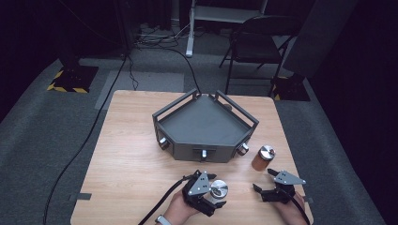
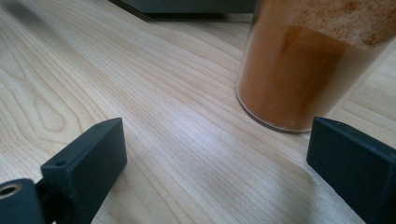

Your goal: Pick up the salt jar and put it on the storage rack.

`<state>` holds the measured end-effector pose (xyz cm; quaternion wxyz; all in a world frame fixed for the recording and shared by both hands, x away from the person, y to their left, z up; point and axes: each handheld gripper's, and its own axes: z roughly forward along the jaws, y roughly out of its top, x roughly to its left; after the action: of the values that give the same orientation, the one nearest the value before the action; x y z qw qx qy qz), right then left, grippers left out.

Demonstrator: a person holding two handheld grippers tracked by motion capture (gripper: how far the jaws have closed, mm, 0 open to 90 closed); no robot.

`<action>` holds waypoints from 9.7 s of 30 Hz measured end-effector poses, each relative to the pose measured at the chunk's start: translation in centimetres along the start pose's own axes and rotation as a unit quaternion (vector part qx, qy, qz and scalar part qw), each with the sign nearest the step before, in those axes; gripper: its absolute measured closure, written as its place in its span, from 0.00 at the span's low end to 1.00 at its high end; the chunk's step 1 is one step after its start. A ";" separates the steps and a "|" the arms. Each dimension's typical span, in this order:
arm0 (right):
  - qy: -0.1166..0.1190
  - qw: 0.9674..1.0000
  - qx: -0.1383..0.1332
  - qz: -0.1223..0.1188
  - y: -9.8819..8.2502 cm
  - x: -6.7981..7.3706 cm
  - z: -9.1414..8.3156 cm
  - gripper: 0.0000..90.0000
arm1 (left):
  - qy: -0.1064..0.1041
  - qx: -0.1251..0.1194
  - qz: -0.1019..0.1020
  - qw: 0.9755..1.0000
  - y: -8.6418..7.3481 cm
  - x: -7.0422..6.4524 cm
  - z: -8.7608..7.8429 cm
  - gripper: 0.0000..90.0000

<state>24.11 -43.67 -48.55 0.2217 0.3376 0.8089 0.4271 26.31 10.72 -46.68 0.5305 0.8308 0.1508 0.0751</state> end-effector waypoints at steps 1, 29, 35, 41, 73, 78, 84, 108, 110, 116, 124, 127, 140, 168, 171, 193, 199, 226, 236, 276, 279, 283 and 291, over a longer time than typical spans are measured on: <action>0.000 1.000 0.000 -0.001 0.0 0.0 0.0 0.06 | 0.008 0.001 -0.007 1.000 -0.6 -0.5 0.6 0.09; 0.004 1.000 0.000 -0.002 0.0 -0.1 0.0 0.06 | 0.063 -0.025 -0.033 0.997 -0.2 -1.4 -1.4 0.34; 0.004 1.000 0.000 -0.002 0.0 -0.1 0.0 0.06 | 0.093 -0.054 -0.025 0.994 2.1 0.0 -4.2 0.34; 0.004 1.000 0.000 -0.003 0.0 -0.1 0.0 0.06 | 0.123 -0.058 -0.010 0.991 4.6 1.1 -6.0 0.34; 0.005 1.000 -0.002 -0.008 -0.1 -0.1 -0.1 0.06 | 0.307 0.006 -0.099 0.947 10.6 6.5 -3.3 0.33; 0.005 1.000 -0.002 -0.008 -0.1 -0.1 -0.1 0.06 | 0.299 -0.012 -0.101 0.949 9.0 6.8 -3.6 0.33; 0.006 1.000 -0.002 -0.008 -0.1 -0.1 -0.1 0.06 | 0.294 -0.008 -0.112 0.949 9.1 6.5 -4.3 0.08; 0.005 1.000 -0.001 -0.006 -0.1 -0.1 -0.1 0.06 | 0.245 0.002 -0.083 0.966 1.8 1.3 -13.6 0.10; 0.005 1.000 -0.001 -0.005 0.0 -0.1 -0.1 0.06 | 0.235 0.018 -0.074 0.969 0.8 1.2 -13.5 0.10; 0.005 1.000 0.000 -0.004 0.0 -0.1 -0.1 0.06 | 0.220 0.065 -0.092 0.969 -2.2 1.6 -12.8 0.11; 0.005 1.000 0.000 -0.004 0.0 -0.1 -0.1 0.06 | 0.233 0.150 -0.052 0.960 -2.9 1.5 -11.0 0.13; 0.004 1.000 -0.001 -0.004 0.0 -0.1 -0.1 0.06 | 0.212 0.129 -0.061 0.967 -4.5 2.1 -10.8 0.11; 0.007 1.000 -0.001 -0.008 -0.1 -0.1 -0.1 0.06 | 0.227 0.072 -0.102 0.966 -6.6 2.0 -9.6 0.08; 0.003 1.000 0.000 -0.004 0.0 0.0 0.0 0.06 | 0.274 0.069 -0.130 0.950 -6.2 1.0 -8.6 0.08; 0.003 1.000 0.000 -0.003 0.0 0.0 0.0 0.06 | 0.274 0.069 -0.130 0.950 -6.2 1.0 -8.6 0.08; 0.005 1.000 -0.003 -0.012 -0.1 0.2 0.0 0.06 | 0.285 0.071 -0.138 0.946 -5.9 0.7 -8.2 0.06; 0.008 1.000 -0.002 -0.009 0.0 0.0 0.0 0.06 | 0.288 0.071 -0.140 0.945 -5.9 0.6 -8.1 0.05; 0.010 1.000 -0.004 -0.017 -0.2 0.2 -0.2 0.06 | 0.296 0.071 -0.146 0.941 -5.8 0.3 -7.9 0.05; 0.010 1.000 -0.004 -0.017 -0.2 0.2 -0.2 0.06 | 0.296 0.071 -0.146 0.941 -5.8 0.3 -7.9 0.05; 0.011 1.000 -0.005 -0.018 -0.3 0.2 -0.2 0.06 | 0.296 0.071 -0.145 0.941 -5.8 0.3 -7.9 0.05; 0.011 1.000 -0.005 -0.018 -0.3 0.2 -0.2 0.06 | 0.296 0.071 -0.146 0.941 -5.8 0.3 -7.9 0.05; 0.011 1.000 -0.005 -0.019 -0.3 0.2 -0.2 0.06 | 0.296 0.071 -0.145 0.941 -5.8 0.3 -7.9 0.05; 0.010 1.000 -0.005 -0.019 -0.3 0.2 -0.2 0.06 | 0.296 0.071 -0.145 0.941 -5.8 0.3 -7.9 0.05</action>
<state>23.74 -43.78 -48.65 0.2229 0.3169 0.8152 0.4305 23.37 19.87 -48.58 0.4065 0.7755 0.4254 0.2290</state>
